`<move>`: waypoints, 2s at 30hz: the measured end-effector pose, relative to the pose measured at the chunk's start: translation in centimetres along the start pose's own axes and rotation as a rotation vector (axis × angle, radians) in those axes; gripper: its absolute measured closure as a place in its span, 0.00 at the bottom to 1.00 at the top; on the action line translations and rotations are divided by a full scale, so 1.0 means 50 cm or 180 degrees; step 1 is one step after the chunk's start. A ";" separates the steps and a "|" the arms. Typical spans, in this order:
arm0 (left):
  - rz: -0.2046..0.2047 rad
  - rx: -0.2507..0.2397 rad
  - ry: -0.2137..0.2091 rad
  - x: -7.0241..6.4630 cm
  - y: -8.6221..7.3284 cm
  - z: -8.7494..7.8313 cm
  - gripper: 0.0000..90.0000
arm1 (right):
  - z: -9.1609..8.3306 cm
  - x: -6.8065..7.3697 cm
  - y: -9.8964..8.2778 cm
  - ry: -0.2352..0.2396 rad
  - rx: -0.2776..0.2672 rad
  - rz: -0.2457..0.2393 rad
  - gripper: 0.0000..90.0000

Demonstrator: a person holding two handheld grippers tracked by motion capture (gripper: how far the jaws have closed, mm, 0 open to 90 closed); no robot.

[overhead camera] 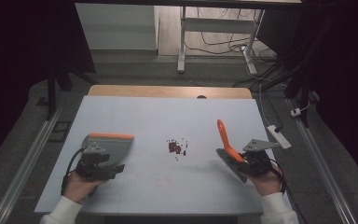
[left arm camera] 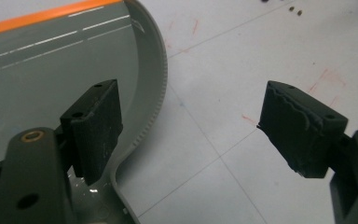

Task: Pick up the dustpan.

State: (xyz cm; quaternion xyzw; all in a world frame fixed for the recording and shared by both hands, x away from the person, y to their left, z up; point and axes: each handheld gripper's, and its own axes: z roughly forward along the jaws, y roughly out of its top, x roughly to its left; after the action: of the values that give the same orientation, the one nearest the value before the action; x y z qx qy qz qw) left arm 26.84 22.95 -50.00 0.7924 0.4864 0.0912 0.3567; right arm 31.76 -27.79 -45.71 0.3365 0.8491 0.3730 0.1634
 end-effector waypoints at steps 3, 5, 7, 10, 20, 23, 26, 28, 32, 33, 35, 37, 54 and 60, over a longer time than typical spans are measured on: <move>-0.0006 -0.0007 -0.0018 -0.002 0.001 -0.002 0.24 | 0.003 0.002 0.000 -0.0028 0.0031 -0.0027 0.78; -0.0012 -0.0009 -0.0019 -0.002 0.002 -0.004 0.24 | 0.003 0.002 -0.001 -0.0042 0.0037 -0.0027 0.78; -0.0041 0.0008 -0.0044 -0.005 0.003 -0.005 0.24 | 0.001 0.001 -0.002 -0.0060 0.0035 -0.0006 0.78; -0.0082 0.0046 -0.0069 -0.013 0.007 -0.007 0.23 | -0.005 -0.001 -0.002 -0.0087 -0.0006 -0.0008 0.78; -0.0262 0.0064 0.0018 -0.033 0.039 -0.023 0.23 | -0.016 -0.007 -0.004 -0.0093 -0.0079 0.0015 0.78; -0.0251 0.0044 0.0060 -0.037 0.045 -0.028 0.23 | -0.014 -0.006 -0.003 -0.0090 -0.0068 0.0010 0.78; -0.0243 0.0061 0.0074 -0.040 0.041 -0.031 0.23 | -0.013 -0.004 -0.002 -0.0101 -0.0054 0.0000 0.78; -0.0258 0.0092 0.0114 -0.041 0.036 -0.036 0.23 | -0.012 -0.005 -0.002 -0.0102 -0.0041 0.0000 0.78; -0.0298 0.0145 0.0125 -0.037 0.031 -0.044 0.23 | -0.009 -0.004 -0.002 -0.0104 -0.0026 0.0001 0.78; -0.0319 0.0173 0.0128 -0.035 0.029 -0.047 0.23 | -0.008 -0.002 -0.002 -0.0099 -0.0027 0.0005 0.78; -0.0369 0.0185 0.0145 -0.029 0.025 -0.052 0.23 | -0.007 -0.001 -0.002 -0.0083 -0.0024 -0.0014 0.78; -0.0407 0.0206 0.0166 -0.022 0.022 -0.056 0.23 | -0.007 0.000 -0.002 -0.0088 -0.0020 -0.0019 0.78; -0.0870 0.0544 0.0454 0.032 -0.020 -0.047 0.12 | 0.001 0.008 -0.002 -0.0065 -0.0001 -0.0097 0.78; -0.0954 0.0647 0.0430 0.049 -0.036 -0.036 0.14 | 0.005 0.005 -0.004 -0.0073 0.0033 -0.0093 0.78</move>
State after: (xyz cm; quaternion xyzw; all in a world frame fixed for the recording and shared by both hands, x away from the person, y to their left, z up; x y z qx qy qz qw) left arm 25.92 26.35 -50.35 0.7351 0.6285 0.0405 0.2508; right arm 31.60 -27.59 -46.02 0.3292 0.8539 0.3623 0.1768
